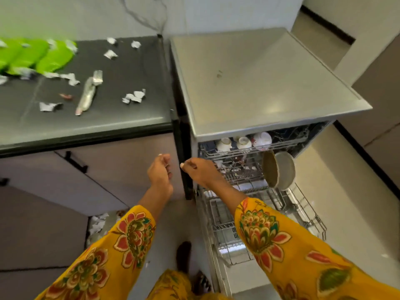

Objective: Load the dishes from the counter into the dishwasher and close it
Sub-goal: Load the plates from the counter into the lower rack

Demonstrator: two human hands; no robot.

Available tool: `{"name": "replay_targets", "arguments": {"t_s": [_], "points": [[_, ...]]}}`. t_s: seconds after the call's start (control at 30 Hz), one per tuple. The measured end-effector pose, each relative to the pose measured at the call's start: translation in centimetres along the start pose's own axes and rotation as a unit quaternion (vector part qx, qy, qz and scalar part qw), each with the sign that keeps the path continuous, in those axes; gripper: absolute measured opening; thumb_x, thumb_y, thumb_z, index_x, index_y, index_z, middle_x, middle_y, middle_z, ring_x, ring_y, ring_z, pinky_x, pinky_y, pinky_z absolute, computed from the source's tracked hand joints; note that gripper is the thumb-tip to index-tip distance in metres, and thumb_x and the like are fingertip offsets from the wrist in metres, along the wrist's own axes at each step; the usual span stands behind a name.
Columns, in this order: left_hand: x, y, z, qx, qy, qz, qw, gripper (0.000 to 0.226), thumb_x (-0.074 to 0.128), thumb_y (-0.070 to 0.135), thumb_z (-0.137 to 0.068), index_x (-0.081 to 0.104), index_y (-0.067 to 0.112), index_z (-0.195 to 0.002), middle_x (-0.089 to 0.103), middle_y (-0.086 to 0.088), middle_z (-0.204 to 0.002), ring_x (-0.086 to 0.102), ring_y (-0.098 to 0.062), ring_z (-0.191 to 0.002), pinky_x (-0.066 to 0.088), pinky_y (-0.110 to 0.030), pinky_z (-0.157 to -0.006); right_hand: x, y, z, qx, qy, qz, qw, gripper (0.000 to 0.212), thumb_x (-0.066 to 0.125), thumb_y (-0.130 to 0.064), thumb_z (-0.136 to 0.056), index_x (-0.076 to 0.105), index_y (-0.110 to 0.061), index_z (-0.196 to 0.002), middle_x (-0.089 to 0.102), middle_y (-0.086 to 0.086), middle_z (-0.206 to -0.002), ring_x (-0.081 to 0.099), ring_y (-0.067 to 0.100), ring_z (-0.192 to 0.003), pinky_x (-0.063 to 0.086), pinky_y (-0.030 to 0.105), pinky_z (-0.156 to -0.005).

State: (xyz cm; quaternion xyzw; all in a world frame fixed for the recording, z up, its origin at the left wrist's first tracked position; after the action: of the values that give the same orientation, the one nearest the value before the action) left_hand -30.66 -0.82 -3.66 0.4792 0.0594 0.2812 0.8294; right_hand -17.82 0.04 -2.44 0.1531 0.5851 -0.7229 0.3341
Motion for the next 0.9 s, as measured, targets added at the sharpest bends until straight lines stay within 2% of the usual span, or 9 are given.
{"name": "replay_targets", "arguments": {"t_s": [0.1, 0.13, 0.27, 0.4, 0.5, 0.57, 0.67, 0.77, 0.9], "points": [[-3.2, 3.6, -0.3, 0.024, 0.028, 0.038, 0.999, 0.029, 0.043, 0.021, -0.098, 0.062, 0.016, -0.077, 0.055, 0.001, -0.072, 0.043, -0.009, -0.059, 0.031, -0.024, -0.053, 1.2, -5.1, -0.8, -0.038, -0.006, -0.01, 0.999, 0.029, 0.052, -0.04, -0.093, 0.062, -0.018, -0.075, 0.063, 0.003, -0.08, 0.057, 0.021, -0.084, 0.044, 0.032, -0.077], [-4.3, 4.8, -0.4, 0.031, 0.037, 0.049, 0.998, 0.028, 0.043, 0.021, -0.098, 0.062, 0.017, -0.077, 0.057, 0.001, -0.073, 0.044, -0.009, -0.061, 0.032, -0.023, -0.054, 1.6, -6.8, -1.0, -0.048, -0.011, -0.016, 0.999, 0.029, 0.052, -0.039, -0.093, 0.061, -0.019, -0.073, 0.059, -0.001, -0.074, 0.055, 0.019, -0.081, 0.043, 0.032, -0.076], [-7.9, 9.4, -1.3, 0.055, 0.063, 0.09, 0.992, 0.026, 0.044, 0.022, -0.097, 0.061, 0.019, -0.077, 0.06, 0.005, -0.077, 0.045, -0.007, -0.063, 0.032, -0.022, -0.055, 3.4, -12.8, -2.9, -0.096, -0.017, -0.026, 0.995, 0.026, 0.052, -0.037, -0.093, 0.058, -0.024, -0.071, 0.055, -0.008, -0.07, 0.053, 0.015, -0.079, 0.045, 0.033, -0.079], [-11.6, 13.5, -3.4, 0.072, 0.086, 0.129, 0.985, 0.024, 0.046, 0.023, -0.095, 0.062, 0.02, -0.077, 0.062, 0.006, -0.081, 0.048, -0.006, -0.065, 0.032, -0.021, -0.055, 5.7, -17.9, -5.6, -0.122, -0.026, -0.032, 0.992, 0.026, 0.052, -0.038, -0.093, 0.058, -0.023, -0.072, 0.053, -0.01, -0.066, 0.051, 0.012, -0.07, 0.041, 0.027, -0.067], [-14.6, 16.3, -5.4, 0.079, 0.1, 0.154, 0.98, 0.021, 0.049, 0.023, -0.092, 0.063, 0.02, -0.077, 0.063, 0.004, -0.086, 0.051, -0.008, -0.073, 0.034, -0.021, -0.058, 8.2, -21.6, -7.8, -0.129, -0.038, -0.042, 0.99, 0.028, 0.053, -0.037, -0.092, 0.065, -0.016, -0.077, 0.062, -0.001, -0.075, 0.06, 0.019, -0.079, 0.047, 0.035, -0.074], [-16.8, 18.1, -6.8, 0.086, 0.111, 0.157, 0.978, 0.019, 0.05, 0.023, -0.09, 0.064, 0.02, -0.079, 0.064, 0.002, -0.092, 0.053, -0.011, -0.082, 0.038, -0.024, -0.066, 10.0, -24.4, -9.4, -0.131, -0.046, -0.046, 0.989, 0.031, 0.053, -0.037, -0.092, 0.065, -0.011, -0.081, 0.064, 0.003, -0.08, 0.06, 0.019, -0.082, 0.047, 0.034, -0.077], [-20.5, 21.3, -9.2, 0.103, 0.132, 0.166, 0.972, 0.015, 0.052, 0.023, -0.089, 0.065, 0.019, -0.082, 0.064, 0.001, -0.096, 0.053, -0.015, -0.088, 0.041, -0.025, -0.071, 13.3, -28.7, -11.9, -0.142, -0.058, -0.045, 0.987, 0.031, 0.052, -0.037, -0.093, 0.065, -0.011, -0.082, 0.058, -0.002, -0.072, 0.054, 0.016, -0.075, 0.042, 0.032, -0.072], [-24.3, 24.4, -11.6, 0.112, 0.153, 0.176, 0.966, 0.016, 0.051, 0.023, -0.09, 0.063, 0.019, -0.08, 0.063, -0.001, -0.1, 0.054, -0.016, -0.093, 0.04, -0.025, -0.067, 17.0, -32.7, -14.3, -0.152, -0.072, -0.036, 0.985, 0.031, 0.052, -0.037, -0.093, 0.055, -0.019, -0.068, 0.051, -0.006, -0.065, 0.049, 0.015, -0.071, 0.037, 0.029, -0.068], [-29.6, 28.1, -14.8, 0.112, 0.174, 0.177, 0.962, 0.017, 0.049, 0.024, -0.092, 0.061, 0.019, -0.08, 0.061, 0.0, -0.102, 0.052, -0.015, -0.093, 0.037, -0.023, -0.063, 21.3, -37.2, -16.6, -0.157, -0.083, -0.02, 0.984, 0.031, 0.052, -0.037, -0.093, 0.067, -0.01, -0.094, 0.065, 0.007, -0.092, 0.055, 0.018, -0.086, 0.041, 0.03, -0.076]]}}
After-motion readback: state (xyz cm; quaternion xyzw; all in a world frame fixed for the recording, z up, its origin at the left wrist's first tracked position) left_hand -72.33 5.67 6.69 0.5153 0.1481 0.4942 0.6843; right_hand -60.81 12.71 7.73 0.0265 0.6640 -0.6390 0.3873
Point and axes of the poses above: each hand's wrist, its own z-axis away from the middle knuckle, its own x-axis out of the palm, y = z × x, the point moved 4 cm from there along -z, towards the middle knuckle
